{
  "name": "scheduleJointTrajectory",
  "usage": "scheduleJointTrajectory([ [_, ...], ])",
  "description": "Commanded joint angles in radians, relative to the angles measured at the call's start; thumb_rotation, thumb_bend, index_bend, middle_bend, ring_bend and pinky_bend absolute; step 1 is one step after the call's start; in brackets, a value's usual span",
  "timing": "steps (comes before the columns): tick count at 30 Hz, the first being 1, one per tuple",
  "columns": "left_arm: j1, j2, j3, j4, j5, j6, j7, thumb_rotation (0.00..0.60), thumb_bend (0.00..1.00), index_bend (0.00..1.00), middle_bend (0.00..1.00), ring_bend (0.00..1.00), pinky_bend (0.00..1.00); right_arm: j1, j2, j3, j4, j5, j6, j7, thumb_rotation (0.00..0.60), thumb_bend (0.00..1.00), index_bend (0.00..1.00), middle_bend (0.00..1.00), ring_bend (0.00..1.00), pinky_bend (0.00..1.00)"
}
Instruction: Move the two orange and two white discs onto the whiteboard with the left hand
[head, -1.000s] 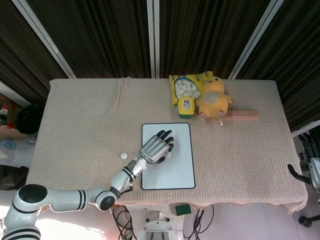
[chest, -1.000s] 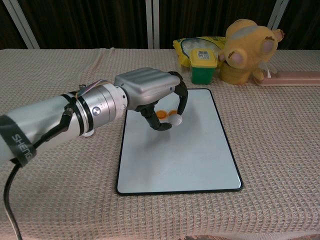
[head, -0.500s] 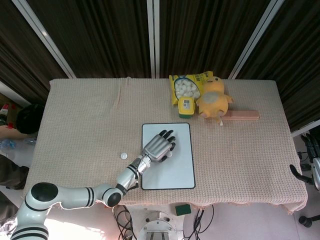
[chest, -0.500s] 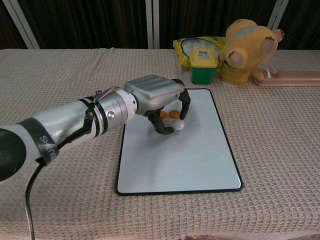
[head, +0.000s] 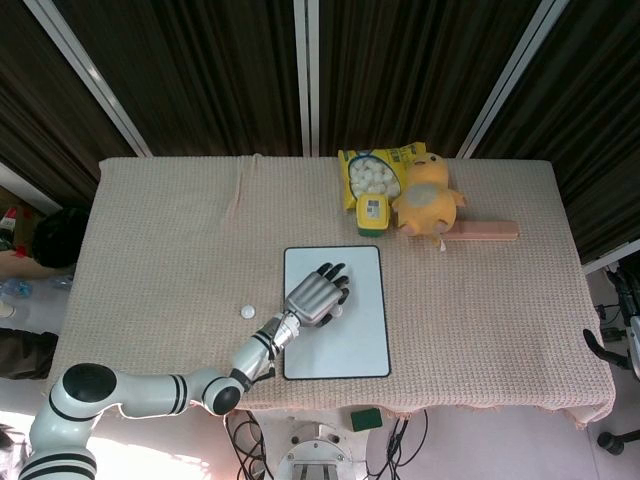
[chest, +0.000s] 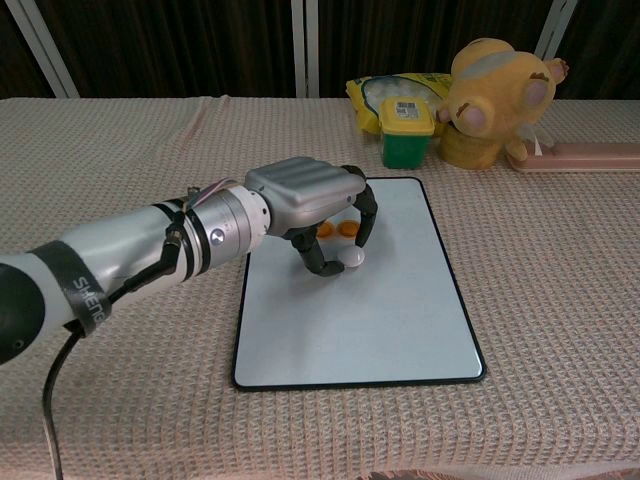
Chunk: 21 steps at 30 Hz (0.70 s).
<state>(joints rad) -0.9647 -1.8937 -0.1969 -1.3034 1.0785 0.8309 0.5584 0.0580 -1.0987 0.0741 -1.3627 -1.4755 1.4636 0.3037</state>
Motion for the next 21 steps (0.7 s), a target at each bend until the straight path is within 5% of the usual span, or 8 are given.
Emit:
scheduleJointTrajectory([
  [1,0.0,0.009,0.003,-0.015,-0.011,0.001,0.008,0.6,0.3,0.41,0.2,0.06,0.13,0.001,0.0,0.001,-0.001,-0.001,-0.001,0.003,0.6,0.28,0.0,0.0,0.0,0.0],
  [14,0.026,0.08,0.03,-0.138,-0.012,0.071,0.04,0.6,0.29,0.37,0.19,0.06,0.14,0.0,0.0,0.0,-0.01,-0.008,0.006,-0.006,0.6,0.28,0.0,0.0,0.0,0.0],
  [21,0.11,0.199,0.097,-0.304,-0.014,0.175,0.083,0.6,0.29,0.38,0.19,0.06,0.14,0.005,-0.002,-0.001,-0.013,-0.009,-0.003,-0.012,0.6,0.28,0.0,0.0,0.0,0.0],
])
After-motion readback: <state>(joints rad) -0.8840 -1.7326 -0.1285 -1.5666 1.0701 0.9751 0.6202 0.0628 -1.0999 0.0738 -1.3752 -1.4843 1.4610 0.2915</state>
